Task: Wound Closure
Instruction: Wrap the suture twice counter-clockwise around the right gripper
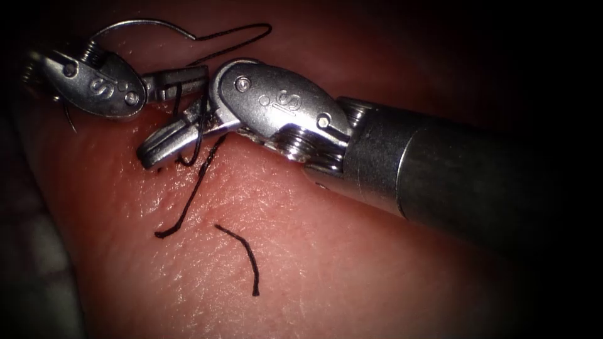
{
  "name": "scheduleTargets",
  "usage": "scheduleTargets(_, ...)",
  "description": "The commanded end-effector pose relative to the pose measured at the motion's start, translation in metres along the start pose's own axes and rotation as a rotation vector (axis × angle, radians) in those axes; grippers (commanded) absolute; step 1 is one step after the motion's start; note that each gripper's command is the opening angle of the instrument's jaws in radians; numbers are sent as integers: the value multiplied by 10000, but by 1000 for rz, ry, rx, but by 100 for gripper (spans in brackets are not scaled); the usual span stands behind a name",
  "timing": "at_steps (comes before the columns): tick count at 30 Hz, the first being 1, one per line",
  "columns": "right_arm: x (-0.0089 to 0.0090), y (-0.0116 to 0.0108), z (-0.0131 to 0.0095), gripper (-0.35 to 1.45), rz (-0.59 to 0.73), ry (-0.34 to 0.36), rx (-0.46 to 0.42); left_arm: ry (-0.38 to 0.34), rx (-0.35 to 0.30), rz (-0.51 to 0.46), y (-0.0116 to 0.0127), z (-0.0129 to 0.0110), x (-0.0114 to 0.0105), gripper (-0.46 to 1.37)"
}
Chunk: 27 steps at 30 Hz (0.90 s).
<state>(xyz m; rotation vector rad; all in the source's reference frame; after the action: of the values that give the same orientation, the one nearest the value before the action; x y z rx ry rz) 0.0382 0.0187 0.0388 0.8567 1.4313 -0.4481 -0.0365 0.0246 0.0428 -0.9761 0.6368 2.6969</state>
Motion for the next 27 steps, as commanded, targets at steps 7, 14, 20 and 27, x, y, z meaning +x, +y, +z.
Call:
scheduleTargets(7, 6, -5, 7, 106, -18, 2, 28, -4, -7, 7, 1, -6, 3, -35)
scheduleTargets(14, 18, -12, 30, 114, -60, -7, 125, -1, -8, 8, 0, -8, 0, -35)
scheduleTargets(20, 19, -8, 37, 92, -92, -41, 179, -1, -8, 9, 1, -9, -1, -35)
scheduleTargets(27, 3, -3, 46, 90, -86, -131, 202, -2, -8, 10, 2, -10, -1, -35)
